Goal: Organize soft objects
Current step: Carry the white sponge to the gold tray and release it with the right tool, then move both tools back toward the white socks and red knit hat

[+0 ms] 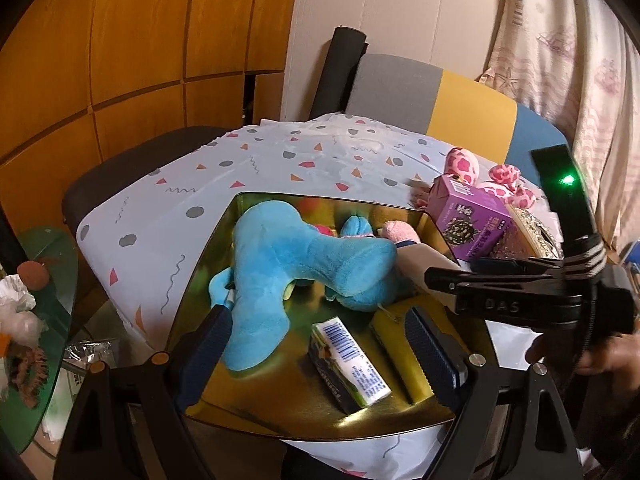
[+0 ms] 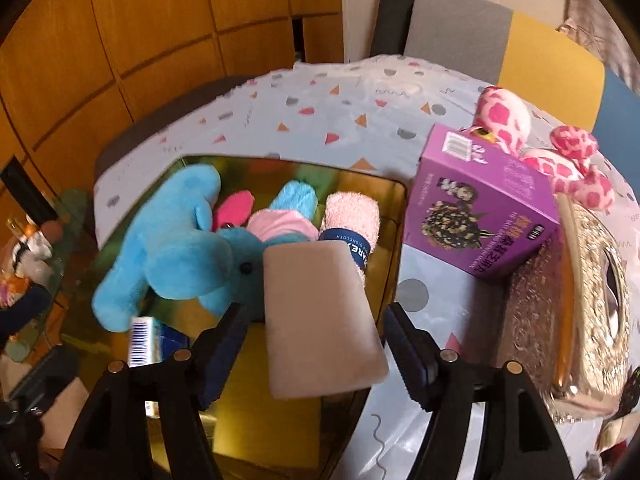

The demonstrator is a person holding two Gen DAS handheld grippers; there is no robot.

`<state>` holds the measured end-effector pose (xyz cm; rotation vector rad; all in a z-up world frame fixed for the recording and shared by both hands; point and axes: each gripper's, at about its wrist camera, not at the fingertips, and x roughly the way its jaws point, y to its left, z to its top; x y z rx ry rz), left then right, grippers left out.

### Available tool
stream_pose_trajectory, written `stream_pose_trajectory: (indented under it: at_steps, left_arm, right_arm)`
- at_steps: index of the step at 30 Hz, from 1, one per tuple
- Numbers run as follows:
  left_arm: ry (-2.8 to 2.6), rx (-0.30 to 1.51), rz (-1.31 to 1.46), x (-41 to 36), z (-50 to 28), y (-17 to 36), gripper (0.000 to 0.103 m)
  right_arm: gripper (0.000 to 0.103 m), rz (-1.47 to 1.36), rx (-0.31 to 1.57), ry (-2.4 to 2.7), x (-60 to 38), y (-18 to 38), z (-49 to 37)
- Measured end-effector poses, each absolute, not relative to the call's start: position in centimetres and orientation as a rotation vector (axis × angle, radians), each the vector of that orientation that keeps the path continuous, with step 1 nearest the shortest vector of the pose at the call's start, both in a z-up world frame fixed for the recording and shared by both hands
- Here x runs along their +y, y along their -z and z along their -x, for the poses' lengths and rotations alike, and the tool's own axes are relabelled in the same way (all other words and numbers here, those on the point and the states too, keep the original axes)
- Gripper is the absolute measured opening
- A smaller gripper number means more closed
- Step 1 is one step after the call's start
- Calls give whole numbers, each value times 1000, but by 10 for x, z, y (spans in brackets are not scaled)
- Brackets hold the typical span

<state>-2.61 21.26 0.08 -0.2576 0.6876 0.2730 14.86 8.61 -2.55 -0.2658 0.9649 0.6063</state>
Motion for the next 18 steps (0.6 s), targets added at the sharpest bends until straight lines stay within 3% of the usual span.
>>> stream_pose_trajectory:
  at_steps: [18]
  left_arm:
    - [-191, 669, 200, 178, 25, -16, 89]
  right_arm:
    - [71, 146, 863, -479, -21, -8, -98]
